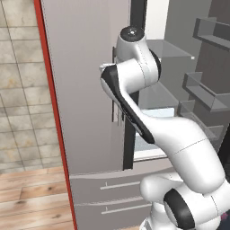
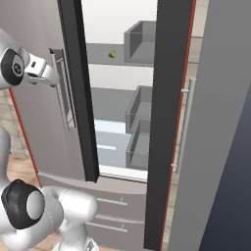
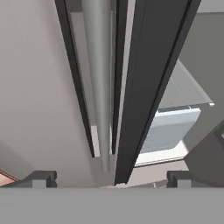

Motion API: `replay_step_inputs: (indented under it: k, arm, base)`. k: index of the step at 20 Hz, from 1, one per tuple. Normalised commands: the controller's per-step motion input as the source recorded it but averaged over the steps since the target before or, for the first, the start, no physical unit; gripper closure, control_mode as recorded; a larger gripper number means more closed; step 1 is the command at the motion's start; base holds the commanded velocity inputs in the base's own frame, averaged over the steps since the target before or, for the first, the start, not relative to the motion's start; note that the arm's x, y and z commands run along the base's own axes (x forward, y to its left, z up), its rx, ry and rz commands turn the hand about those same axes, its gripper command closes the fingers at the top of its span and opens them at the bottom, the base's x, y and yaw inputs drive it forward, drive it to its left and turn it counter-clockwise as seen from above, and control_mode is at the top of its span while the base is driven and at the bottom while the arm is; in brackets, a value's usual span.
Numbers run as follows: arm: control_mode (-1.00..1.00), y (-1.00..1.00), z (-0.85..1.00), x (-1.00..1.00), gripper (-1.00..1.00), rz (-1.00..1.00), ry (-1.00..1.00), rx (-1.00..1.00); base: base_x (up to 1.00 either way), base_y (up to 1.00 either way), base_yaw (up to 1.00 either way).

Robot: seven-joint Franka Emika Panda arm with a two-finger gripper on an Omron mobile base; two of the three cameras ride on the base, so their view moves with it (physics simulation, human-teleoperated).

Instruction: There is a bowl on the dining counter. Grab a lemon wedge from the fridge and place it in the bowl. Then get the liquor bottle and glass cup from the cabinet and place them next to the bowl.

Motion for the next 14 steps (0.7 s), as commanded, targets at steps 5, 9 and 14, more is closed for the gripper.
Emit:
replay_step_inputs:
  k: [5,9,14]
  arm:
    - [-1.00,-0.05,-0.11,0.61,-1.00,0.00,0.00,0.00]
    - [-1.00,0.00,-0.21,0.32,-1.00,0.01,-0.01,0.00]
    - [-1.00,0.00,-0.29,0.47,-1.00,0.01,-0.05,0.00]
  base:
    - [0.00,0.00,0.00]
    - [0.00,0.00,0.00]
    - [0.00,0.00,0.00]
